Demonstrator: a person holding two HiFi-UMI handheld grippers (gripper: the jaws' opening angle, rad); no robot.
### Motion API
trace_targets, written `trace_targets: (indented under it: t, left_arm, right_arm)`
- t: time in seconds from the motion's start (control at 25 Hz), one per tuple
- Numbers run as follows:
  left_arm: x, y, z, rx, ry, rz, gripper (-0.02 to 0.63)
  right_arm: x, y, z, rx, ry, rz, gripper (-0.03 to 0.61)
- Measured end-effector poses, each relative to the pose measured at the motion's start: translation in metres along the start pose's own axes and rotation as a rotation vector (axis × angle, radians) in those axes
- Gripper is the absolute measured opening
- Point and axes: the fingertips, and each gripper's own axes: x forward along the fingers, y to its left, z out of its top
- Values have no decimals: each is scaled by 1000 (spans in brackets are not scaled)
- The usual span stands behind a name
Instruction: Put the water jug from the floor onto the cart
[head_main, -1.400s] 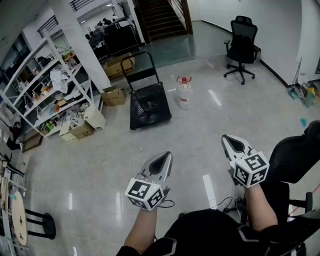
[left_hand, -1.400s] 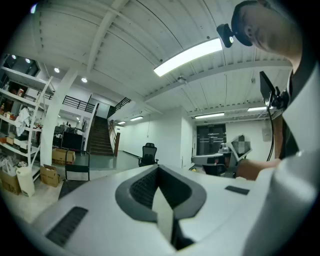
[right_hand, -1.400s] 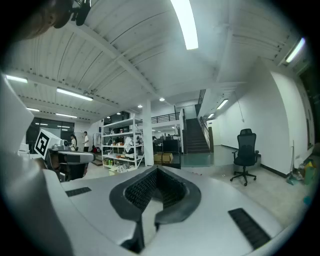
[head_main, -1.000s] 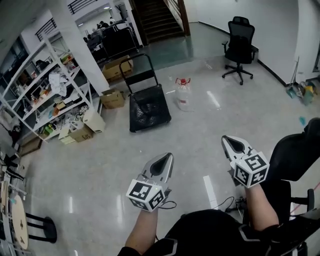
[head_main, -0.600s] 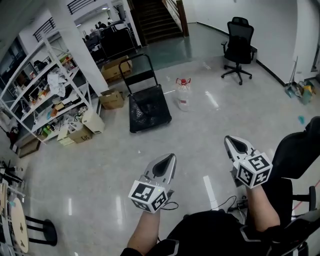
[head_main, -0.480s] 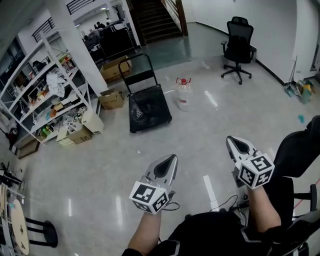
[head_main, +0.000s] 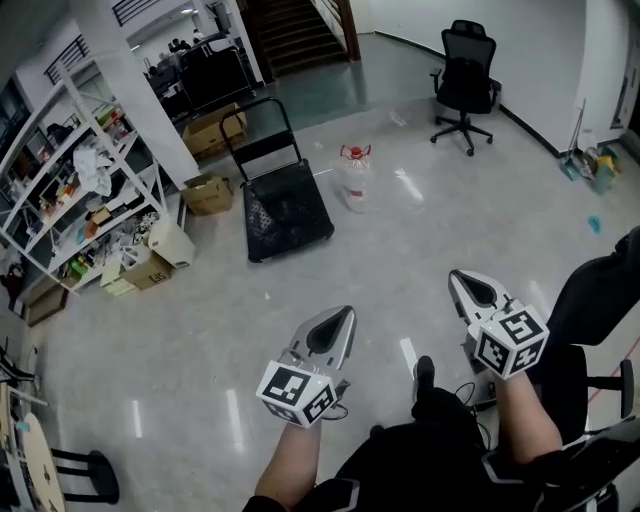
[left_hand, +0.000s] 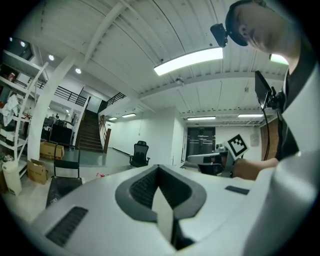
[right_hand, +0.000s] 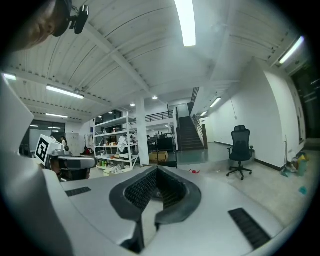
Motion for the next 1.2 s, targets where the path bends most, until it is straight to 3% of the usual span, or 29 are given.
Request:
trace_targets:
  t: [0.24,0.72,1.2]
  left_arm:
    - [64,41,8,18,24,35,-8]
    - [256,126,42,46,45,78,-8]
    - [377,218,48,33,62,53,-8]
  right_arm:
    - [64,-49,10,21,-32,39,2]
    - [190,-221,54,41,-54,58,2]
    - [321,-290,71,31,-25,96,2]
